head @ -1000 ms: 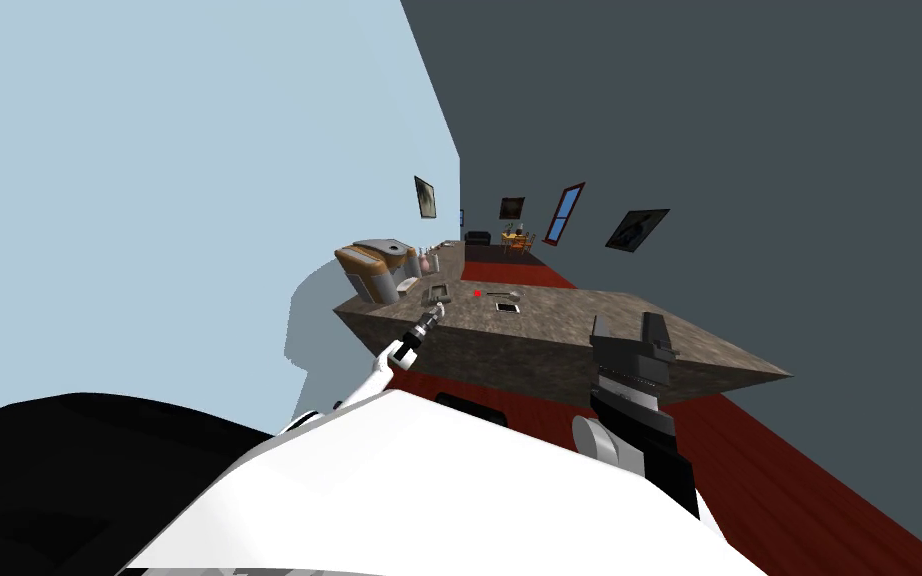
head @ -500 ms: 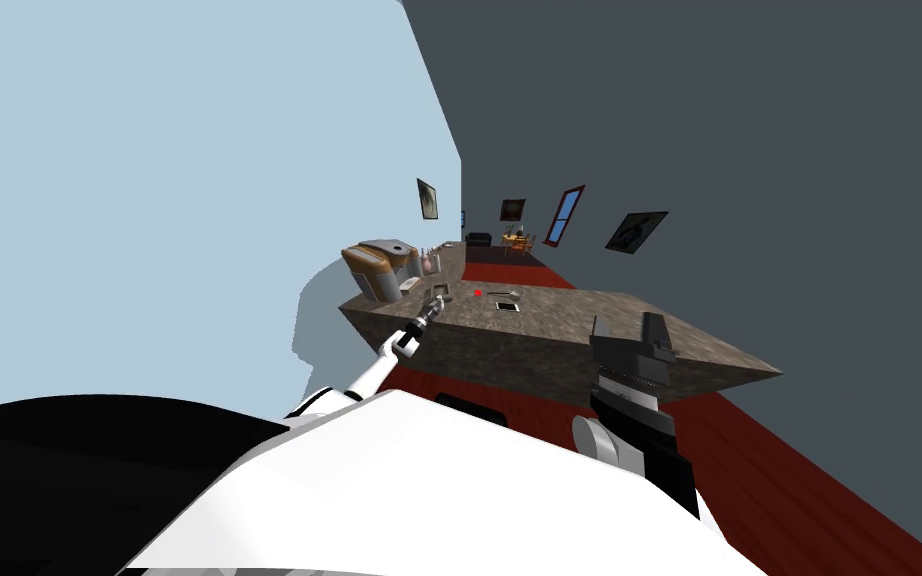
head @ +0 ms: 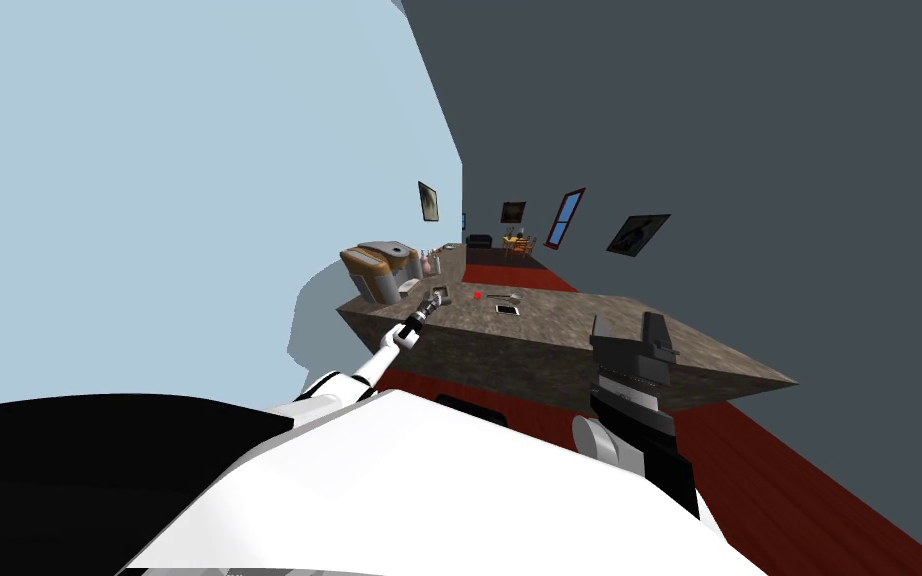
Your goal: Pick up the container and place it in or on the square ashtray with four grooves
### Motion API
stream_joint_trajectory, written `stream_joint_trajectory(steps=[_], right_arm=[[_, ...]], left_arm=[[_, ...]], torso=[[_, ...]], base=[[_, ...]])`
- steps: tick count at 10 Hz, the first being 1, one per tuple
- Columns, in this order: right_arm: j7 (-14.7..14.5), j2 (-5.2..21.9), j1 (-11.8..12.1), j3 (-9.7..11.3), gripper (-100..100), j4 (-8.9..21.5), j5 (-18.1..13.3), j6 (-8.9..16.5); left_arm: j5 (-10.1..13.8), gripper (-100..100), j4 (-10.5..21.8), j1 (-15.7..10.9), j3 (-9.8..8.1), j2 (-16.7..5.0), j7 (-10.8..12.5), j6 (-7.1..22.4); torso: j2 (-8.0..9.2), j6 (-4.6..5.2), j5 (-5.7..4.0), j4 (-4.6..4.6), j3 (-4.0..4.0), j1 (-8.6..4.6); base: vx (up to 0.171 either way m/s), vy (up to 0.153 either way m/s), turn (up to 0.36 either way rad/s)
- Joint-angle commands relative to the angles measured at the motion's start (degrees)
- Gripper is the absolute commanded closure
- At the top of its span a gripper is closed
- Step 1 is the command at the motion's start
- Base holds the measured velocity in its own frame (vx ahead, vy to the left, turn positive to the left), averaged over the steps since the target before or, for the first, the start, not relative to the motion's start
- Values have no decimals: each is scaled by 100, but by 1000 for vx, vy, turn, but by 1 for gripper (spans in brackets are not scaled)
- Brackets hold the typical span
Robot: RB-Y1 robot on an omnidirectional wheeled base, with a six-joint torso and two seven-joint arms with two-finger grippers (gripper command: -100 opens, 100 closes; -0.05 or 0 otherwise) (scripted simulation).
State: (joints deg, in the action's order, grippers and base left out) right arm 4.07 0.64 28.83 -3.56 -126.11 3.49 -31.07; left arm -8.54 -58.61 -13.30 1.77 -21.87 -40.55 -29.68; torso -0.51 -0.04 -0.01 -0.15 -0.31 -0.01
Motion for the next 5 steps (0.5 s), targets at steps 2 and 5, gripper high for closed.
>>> stream_joint_trajectory(steps=[2, 5], right_arm=[[0, 0, 0, 0, 0, 0, 0, 0], [0, 0, 0, 0, 0, 0, 0, 0]], left_arm=[[96, 100, 433, -315, -67, -59, -105, 108], [183, 100, 918, -643, -143, -126, -210, 216]], torso=[[-11, -1, -1, -1, -6, -1], [-17, -1, 0, -6, -11, -3]], base=[[120, -15, 15], [118, -19, 12]])
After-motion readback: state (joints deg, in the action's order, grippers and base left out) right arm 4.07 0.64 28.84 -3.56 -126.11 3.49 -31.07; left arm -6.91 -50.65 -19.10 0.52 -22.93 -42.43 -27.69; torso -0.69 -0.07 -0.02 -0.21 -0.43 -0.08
